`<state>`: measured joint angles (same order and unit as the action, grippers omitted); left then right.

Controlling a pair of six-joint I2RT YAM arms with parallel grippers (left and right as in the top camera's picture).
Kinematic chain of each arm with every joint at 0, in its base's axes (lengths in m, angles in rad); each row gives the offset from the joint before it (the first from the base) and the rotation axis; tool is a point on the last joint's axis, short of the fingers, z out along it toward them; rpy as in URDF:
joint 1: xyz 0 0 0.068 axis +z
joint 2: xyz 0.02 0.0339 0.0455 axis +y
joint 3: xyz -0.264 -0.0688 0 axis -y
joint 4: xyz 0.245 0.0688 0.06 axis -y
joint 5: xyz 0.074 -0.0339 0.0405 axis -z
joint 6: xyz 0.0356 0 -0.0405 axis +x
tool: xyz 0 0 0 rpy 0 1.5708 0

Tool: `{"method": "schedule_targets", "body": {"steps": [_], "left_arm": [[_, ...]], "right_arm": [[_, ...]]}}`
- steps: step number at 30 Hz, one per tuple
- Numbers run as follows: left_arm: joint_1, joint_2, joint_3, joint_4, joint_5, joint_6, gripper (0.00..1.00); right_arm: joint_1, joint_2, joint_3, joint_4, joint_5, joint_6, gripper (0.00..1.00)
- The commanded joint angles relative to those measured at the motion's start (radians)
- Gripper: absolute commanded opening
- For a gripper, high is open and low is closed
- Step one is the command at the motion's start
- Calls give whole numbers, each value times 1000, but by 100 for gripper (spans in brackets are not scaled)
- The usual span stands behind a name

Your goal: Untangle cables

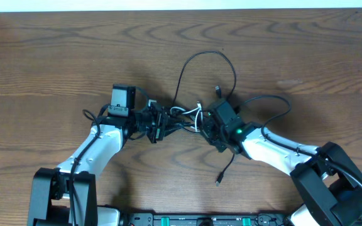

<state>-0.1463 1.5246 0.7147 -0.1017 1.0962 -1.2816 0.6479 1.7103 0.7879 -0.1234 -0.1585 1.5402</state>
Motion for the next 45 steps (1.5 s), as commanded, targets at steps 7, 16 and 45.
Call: {"method": "schedule_targets", "body": {"steps": [7, 16, 45], "left_arm": [[-2, -10, 10, 260, 106, 197, 15], [-2, -10, 10, 647, 269, 197, 13], [-115, -10, 10, 1005, 311, 201, 10]], "right_arm": [[-154, -56, 1, -175, 56, -271, 1], [-285, -253, 1, -326, 74, -515, 1], [-209, -624, 1, -112, -220, -867, 43]]}}
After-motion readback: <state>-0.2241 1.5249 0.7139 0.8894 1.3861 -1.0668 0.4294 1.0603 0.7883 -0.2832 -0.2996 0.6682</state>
